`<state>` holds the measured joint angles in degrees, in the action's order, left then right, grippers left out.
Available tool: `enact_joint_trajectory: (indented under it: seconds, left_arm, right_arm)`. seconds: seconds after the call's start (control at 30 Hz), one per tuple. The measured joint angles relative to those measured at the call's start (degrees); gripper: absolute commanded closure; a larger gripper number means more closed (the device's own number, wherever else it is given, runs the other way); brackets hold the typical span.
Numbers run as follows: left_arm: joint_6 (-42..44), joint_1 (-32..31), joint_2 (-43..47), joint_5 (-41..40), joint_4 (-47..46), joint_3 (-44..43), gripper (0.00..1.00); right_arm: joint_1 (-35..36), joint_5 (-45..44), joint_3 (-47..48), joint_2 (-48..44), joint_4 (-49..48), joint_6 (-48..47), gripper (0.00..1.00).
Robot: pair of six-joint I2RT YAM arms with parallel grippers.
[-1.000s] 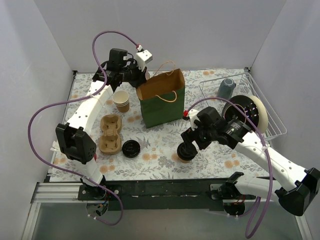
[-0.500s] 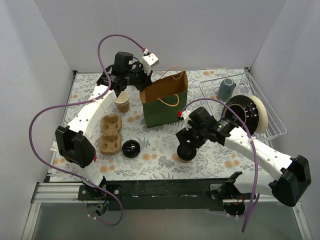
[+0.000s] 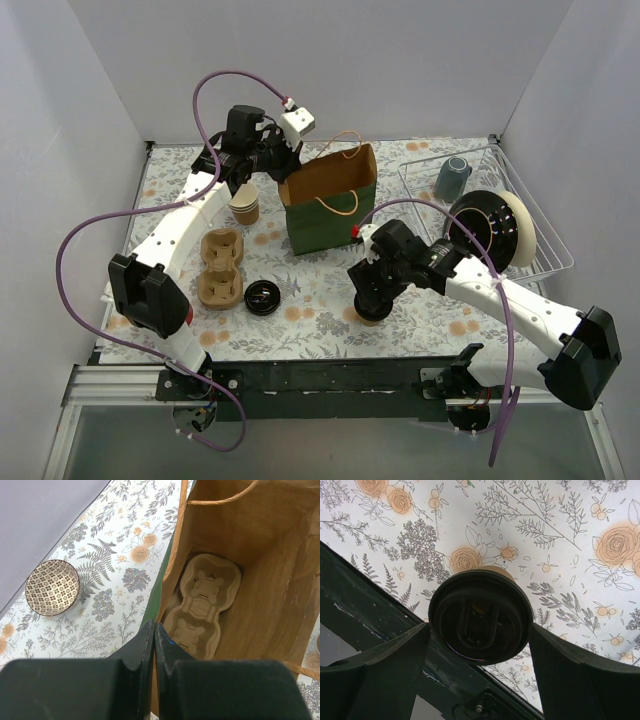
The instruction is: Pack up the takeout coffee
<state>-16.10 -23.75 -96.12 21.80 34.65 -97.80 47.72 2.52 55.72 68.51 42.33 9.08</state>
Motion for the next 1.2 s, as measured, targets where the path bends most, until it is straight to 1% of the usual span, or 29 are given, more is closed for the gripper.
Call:
enact_joint_trajectory:
  seconds: [0.2, 0.33, 0.57, 0.67, 0.77, 0.8, 0.87, 0.9, 0.97, 1.0, 1.07, 1.1, 1.2]
  left_arm:
    - [-0.2, 0.0, 0.0, -0.2, -0.1, 0.0, 1.00]
    - [-0.2, 0.0, 0.0, -0.3, -0.2, 0.0, 1.00]
    - [-0.2, 0.0, 0.2, -0.4, -0.2, 0.0, 1.00]
    - [-0.2, 0.0, 0.4, -0.6, -0.2, 0.0, 1.00]
    - [-0.2, 0.0, 0.5, -0.9, -0.2, 0.0, 1.00]
    - [-0.1, 0.0, 0.5, -0.9, -0.2, 0.1, 1.00]
    - [0.3, 0.0, 0.7, -1.1, -0.3, 0.7, 1.00]
    - [1.0, 0.0, 1.0, -1.3, -0.7, 1.4, 1.00]
    - [2.4, 0.0, 2.2, -1.7, -1.6, 3.3, 1.00]
    - [3.3, 0.0, 3.1, -1.9, -3.0, 5.0, 1.00]
    - [5.7, 0.0, 5.6, -2.2, -5.7, 9.0, 1.00]
    - [6.8, 0.0, 6.8, -2.3, -7.0, 10.8, 1.00]
    - [9.2, -1.0, 10.6, -2.9, -11.8, 15.6, 1.00]
  right_arm:
    - [1.4, -1.4, -1.2, 1.1, -0.6, 1.0, 0.16]
    - [1.9, -2.8, -1.4, 1.1, -1.1, 1.3, 0.20]
    - [4.0, -6.3, -1.4, 1.5, -1.3, 2.4, 0.18]
    - [5.2, -8.1, -1.0, 2.0, -0.9, 2.8, 0.20]
    - [6.1, -9.4, -0.7, 2.3, -0.5, 3.5, 0.30]
    - [6.4, -9.9, -0.5, 2.5, -0.3, 4.2, 0.36]
    - [7.0, -11.0, 0.1, 2.9, 0.6, 4.7, 0.40]
    - [7.3, -11.8, 0.5, 3.1, 1.3, 4.8, 0.45]
    - [7.7, -13.2, 1.3, 3.1, 3.0, 4.6, 0.49]
    - [7.7, -14.0, 2.3, 3.1, 4.4, 4.3, 0.53]
    - [7.8, -15.6, 5.7, 3.1, 7.5, 3.2, 0.57]
    - [7.7, -16.0, 8.4, 3.1, 9.2, 2.5, 0.60]
    - [7.8, -15.7, 20.0, 2.6, 13.7, 0.0, 0.64]
